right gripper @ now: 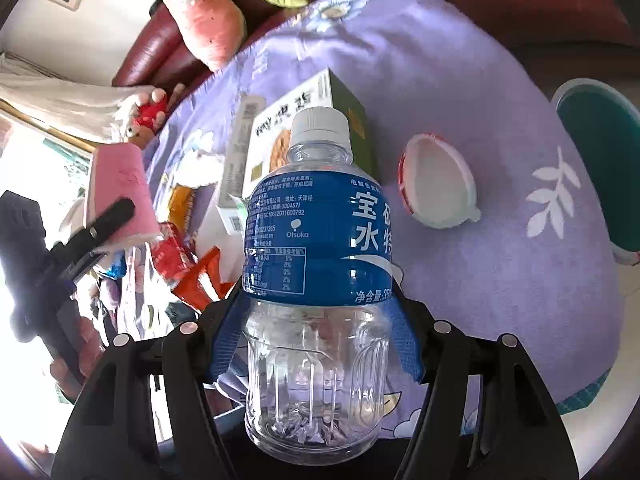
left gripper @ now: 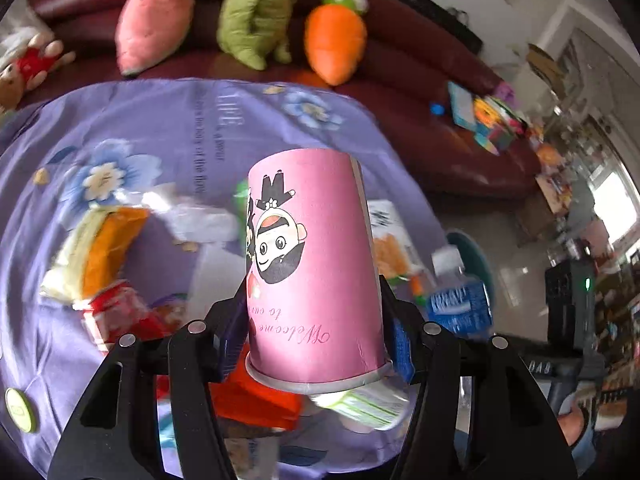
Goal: Collect trash
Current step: 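Carry cup and bottle to the bucket and open both tools to drop them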
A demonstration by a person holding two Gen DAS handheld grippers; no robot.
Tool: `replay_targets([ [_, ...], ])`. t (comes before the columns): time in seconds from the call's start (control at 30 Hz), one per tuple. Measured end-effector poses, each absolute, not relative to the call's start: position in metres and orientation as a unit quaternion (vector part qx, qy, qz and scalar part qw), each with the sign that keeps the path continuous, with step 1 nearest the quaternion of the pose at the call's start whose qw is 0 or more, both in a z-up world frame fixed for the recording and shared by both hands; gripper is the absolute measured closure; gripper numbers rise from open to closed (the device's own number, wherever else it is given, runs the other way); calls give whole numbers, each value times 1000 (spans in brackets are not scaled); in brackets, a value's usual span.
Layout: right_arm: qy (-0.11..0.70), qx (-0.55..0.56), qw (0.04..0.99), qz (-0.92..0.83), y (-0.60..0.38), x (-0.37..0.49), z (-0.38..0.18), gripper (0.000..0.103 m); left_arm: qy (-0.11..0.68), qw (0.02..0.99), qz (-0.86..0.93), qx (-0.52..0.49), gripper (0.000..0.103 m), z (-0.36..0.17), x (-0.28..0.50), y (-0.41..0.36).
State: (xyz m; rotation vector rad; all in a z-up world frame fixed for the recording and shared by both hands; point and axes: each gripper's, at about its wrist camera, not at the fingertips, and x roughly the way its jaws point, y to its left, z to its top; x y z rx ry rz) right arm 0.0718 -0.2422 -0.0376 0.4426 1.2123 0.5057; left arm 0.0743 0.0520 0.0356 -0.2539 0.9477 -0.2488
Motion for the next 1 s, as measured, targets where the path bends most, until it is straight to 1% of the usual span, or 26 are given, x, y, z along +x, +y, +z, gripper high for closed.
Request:
replay_targets([
  [0.27, 502, 257, 810, 162, -336, 90, -1, 41, 462, 863, -187, -75, 44, 33, 91, -30],
  [0.53, 501, 275, 810, 132, -382, 92, -14, 41, 479, 850, -208, -59, 44, 19, 116, -79],
  [0.63, 495, 277, 819, 90, -414, 105, -26, 41, 486, 848, -209, -43, 44, 15, 122, -95],
  [0.77, 502, 282, 818, 16, -466, 128, -58, 41, 492, 844, -211, -22, 44, 9, 136, -120],
  [1.0, 529, 280, 801, -16, -500, 158, -107, 40, 508, 829, -232, 15, 44, -11, 168, -182],
])
